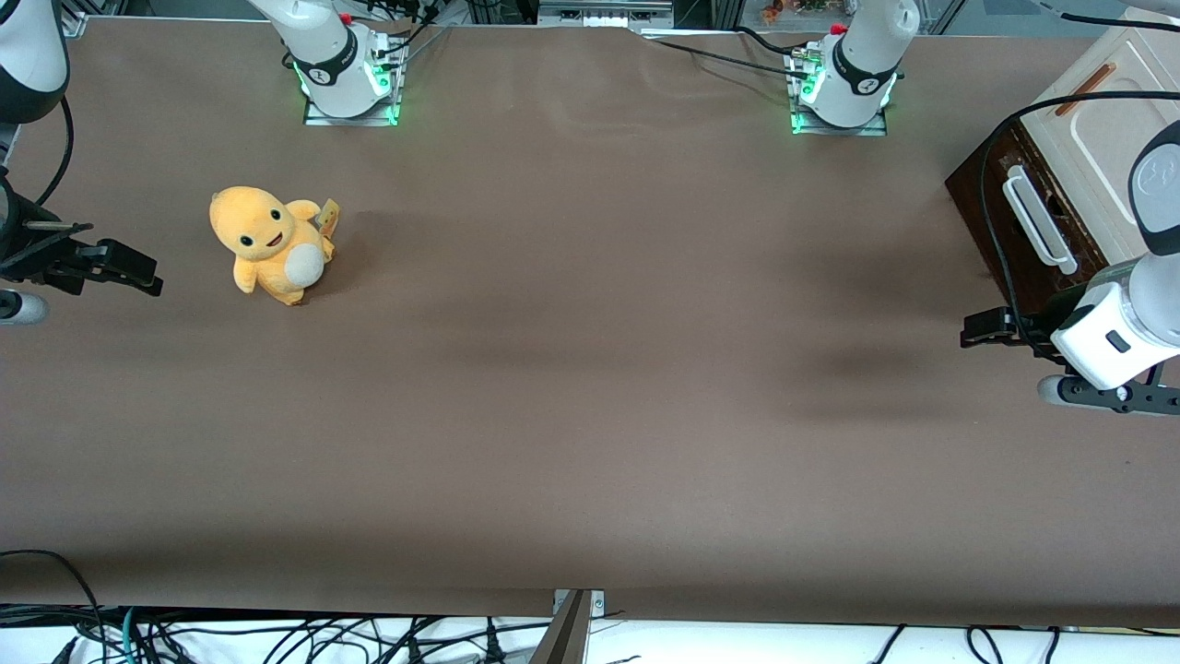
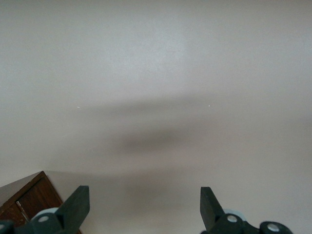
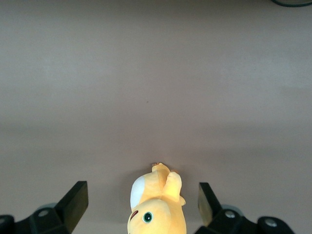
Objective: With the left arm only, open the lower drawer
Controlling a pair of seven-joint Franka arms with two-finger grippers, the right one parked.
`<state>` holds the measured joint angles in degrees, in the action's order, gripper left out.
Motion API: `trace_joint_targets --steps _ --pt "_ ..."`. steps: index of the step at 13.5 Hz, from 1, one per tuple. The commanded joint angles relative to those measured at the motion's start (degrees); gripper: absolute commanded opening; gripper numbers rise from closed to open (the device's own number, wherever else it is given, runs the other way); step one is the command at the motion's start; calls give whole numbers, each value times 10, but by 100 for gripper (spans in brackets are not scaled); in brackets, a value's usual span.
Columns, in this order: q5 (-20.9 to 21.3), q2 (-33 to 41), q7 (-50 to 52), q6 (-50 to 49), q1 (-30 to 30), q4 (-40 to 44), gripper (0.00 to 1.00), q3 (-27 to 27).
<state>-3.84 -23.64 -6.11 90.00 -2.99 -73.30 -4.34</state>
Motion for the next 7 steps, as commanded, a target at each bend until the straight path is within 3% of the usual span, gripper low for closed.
trace_joint_targets --steps 1,7 --pt "16 17 -8 -5 -1 -11 100 0" --pt "25 17 1 -5 -1 -11 100 -1"
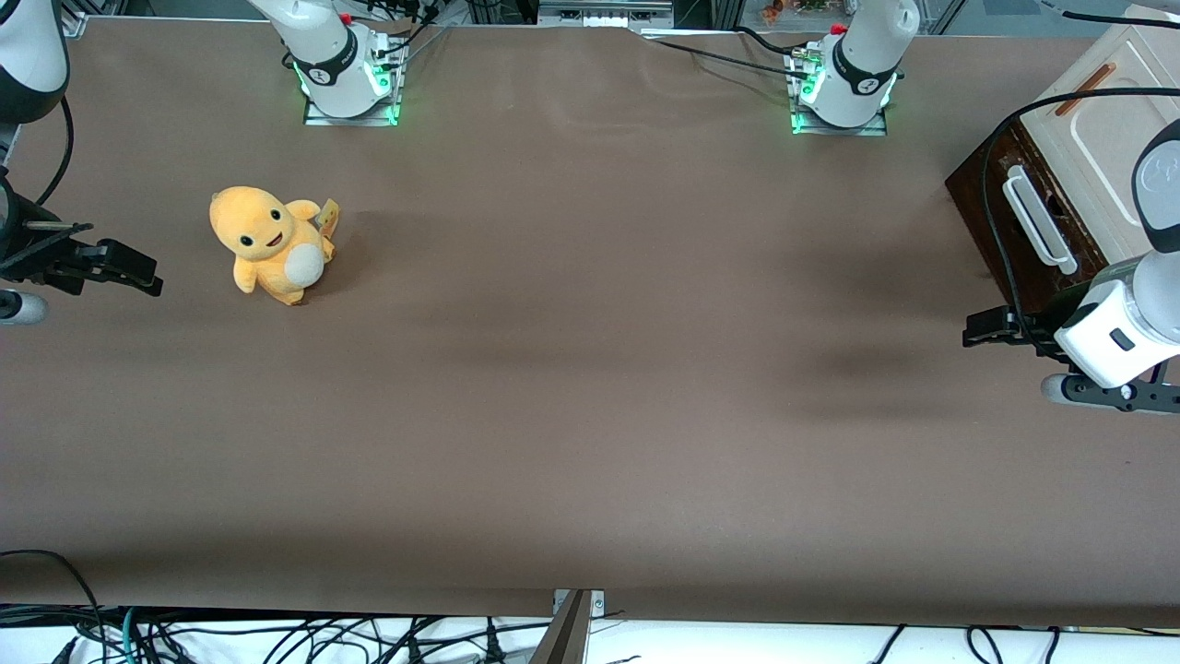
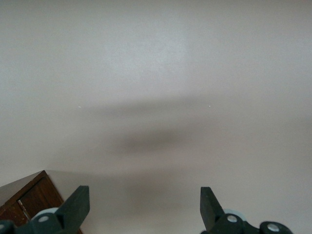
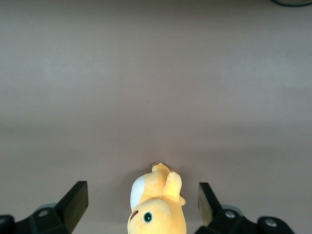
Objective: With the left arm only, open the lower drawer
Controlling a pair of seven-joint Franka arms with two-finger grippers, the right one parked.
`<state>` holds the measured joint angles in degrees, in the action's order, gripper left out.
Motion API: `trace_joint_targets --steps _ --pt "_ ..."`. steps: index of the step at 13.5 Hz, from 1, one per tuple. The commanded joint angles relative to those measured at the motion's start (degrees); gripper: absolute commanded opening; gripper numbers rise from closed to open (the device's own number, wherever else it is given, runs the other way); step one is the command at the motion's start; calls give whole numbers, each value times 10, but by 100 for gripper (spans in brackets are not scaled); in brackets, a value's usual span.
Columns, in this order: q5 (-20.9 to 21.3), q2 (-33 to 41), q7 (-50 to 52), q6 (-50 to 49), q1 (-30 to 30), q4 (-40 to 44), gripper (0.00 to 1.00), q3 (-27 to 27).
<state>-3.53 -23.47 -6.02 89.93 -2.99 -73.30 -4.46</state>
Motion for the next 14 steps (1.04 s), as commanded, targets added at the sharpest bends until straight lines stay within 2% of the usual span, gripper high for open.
trace_joint_targets --steps 1,8,10,14 --pt "24 15 0 -5 0 -11 100 0" --pt "27 11 0 -10 5 -14 100 -3" --pt "47 11 0 -11 6 -18 100 -3" --pt "49 11 0 -16 7 -18 100 -6"
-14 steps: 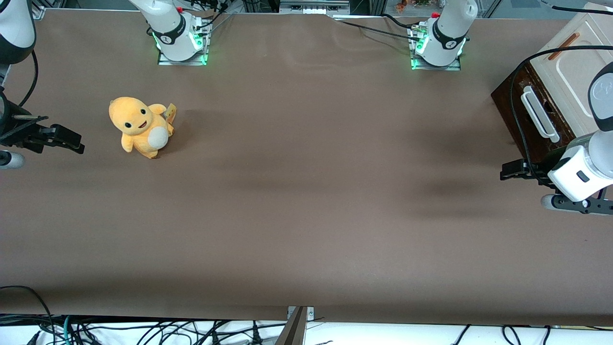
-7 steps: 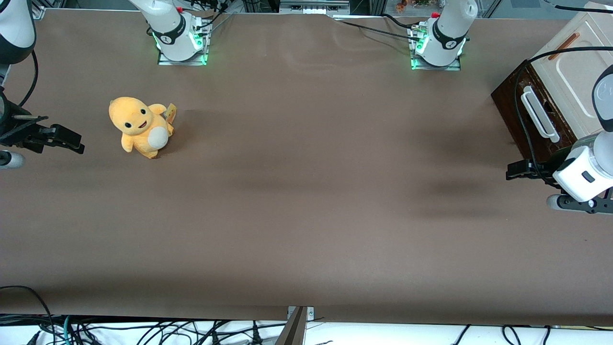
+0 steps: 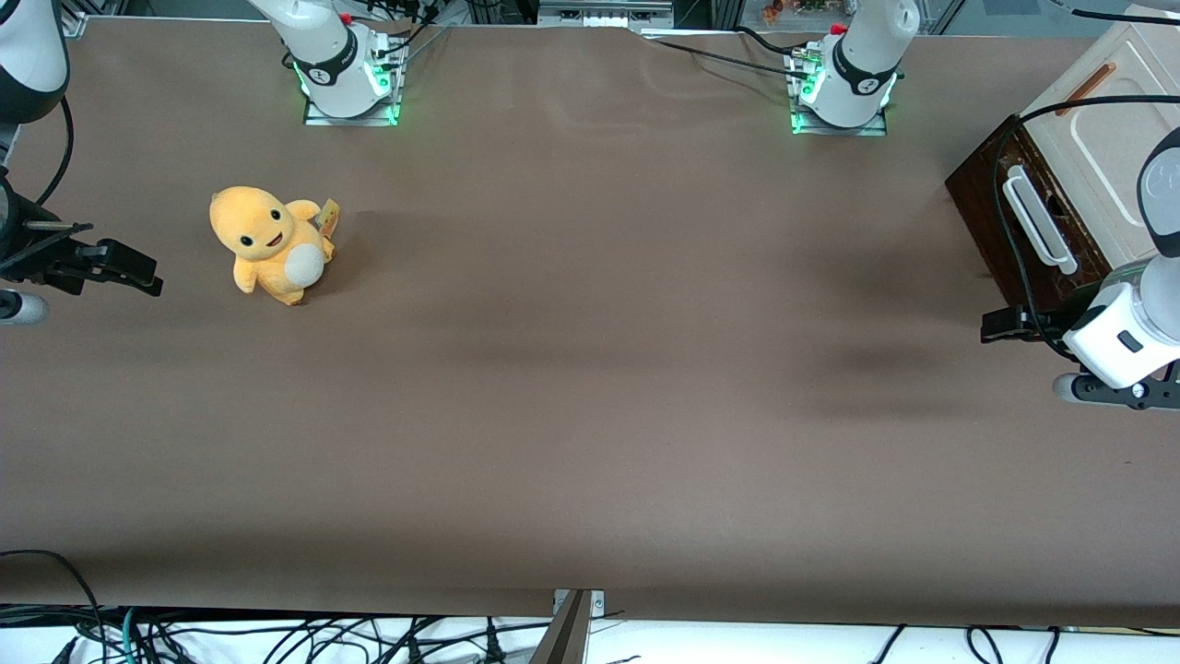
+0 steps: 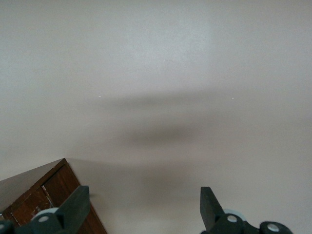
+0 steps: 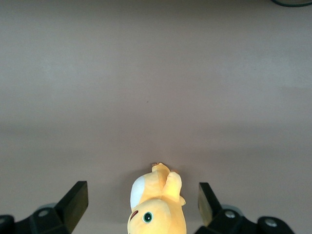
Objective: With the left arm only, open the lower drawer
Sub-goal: 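Raise the left gripper and swing it toward the lower drawer's white handle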
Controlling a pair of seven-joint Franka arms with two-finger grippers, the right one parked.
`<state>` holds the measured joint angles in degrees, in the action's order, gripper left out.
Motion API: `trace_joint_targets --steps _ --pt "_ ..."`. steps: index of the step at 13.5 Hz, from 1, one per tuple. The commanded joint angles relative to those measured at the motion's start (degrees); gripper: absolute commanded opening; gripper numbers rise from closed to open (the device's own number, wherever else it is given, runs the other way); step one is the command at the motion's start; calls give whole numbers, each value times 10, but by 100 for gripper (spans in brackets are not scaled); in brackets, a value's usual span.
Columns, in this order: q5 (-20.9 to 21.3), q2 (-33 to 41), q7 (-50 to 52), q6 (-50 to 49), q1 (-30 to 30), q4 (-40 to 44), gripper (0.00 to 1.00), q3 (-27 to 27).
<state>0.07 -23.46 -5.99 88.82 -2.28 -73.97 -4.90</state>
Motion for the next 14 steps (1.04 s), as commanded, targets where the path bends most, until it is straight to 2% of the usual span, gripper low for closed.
trace_joint_targets --steps 1,4,10,14 --pt "13 12 6 -11 0 -11 100 -1" --pt "19 14 37 -41 -4 -11 100 1" --pt "134 15 156 -95 -47 -28 100 19" --pt "207 15 242 -105 -45 -63 100 66"
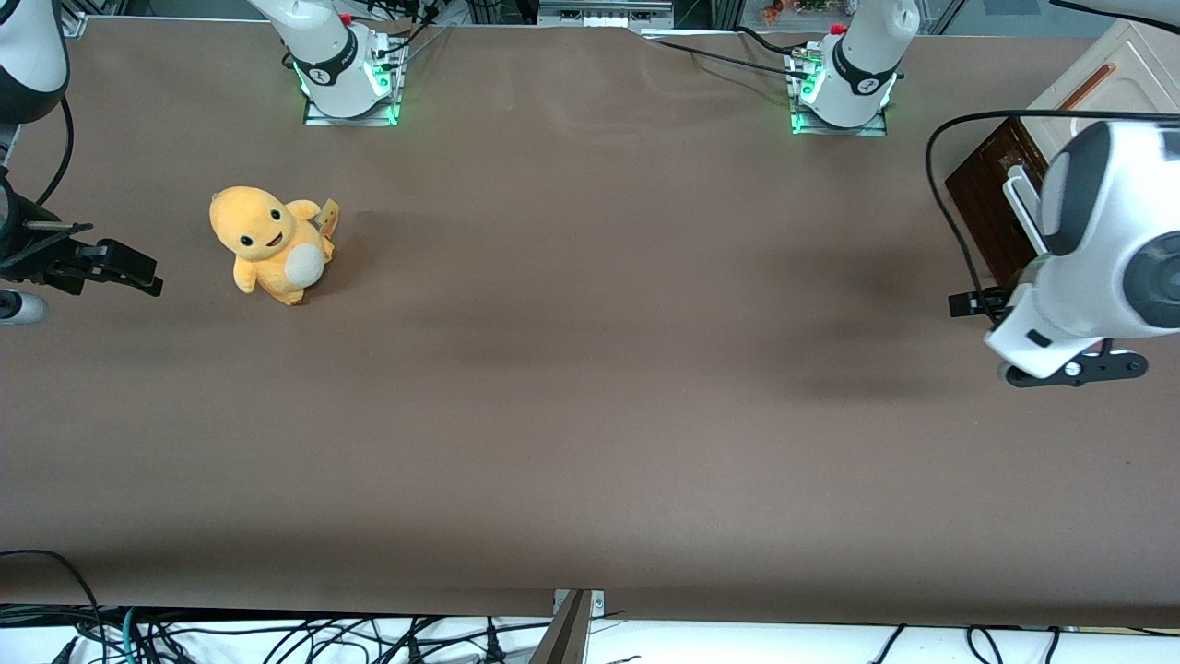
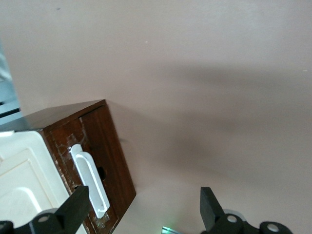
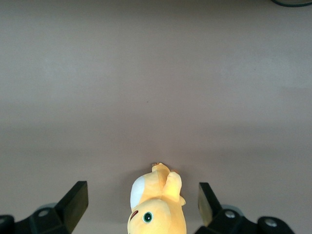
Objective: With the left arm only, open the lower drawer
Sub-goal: 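Raise the left gripper and swing it toward the lower drawer's white handle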
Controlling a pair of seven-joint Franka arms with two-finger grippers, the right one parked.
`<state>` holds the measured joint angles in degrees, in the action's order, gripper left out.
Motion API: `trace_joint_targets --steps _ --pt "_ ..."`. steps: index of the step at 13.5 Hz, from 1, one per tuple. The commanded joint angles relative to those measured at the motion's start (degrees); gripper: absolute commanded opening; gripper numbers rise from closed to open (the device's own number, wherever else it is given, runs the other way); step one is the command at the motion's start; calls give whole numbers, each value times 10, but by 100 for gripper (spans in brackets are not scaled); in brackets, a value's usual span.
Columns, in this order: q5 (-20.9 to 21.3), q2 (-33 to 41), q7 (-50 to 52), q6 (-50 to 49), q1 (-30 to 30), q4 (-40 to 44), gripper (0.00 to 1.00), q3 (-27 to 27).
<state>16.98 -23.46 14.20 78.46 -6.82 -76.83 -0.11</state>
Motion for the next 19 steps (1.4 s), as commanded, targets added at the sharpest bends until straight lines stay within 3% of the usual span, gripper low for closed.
trace_joint_targets --steps 1,6,9,13,17,19 --pt "58 15 61 -1 3 -46 100 31" --pt "184 13 170 -1 11 -144 100 83" --pt "205 13 215 -1 14 -176 100 95" --pt "270 7 280 4 17 -235 100 112" --pt "278 -5 333 6 17 -269 100 113" --pt "318 -14 373 6 17 -312 100 120"
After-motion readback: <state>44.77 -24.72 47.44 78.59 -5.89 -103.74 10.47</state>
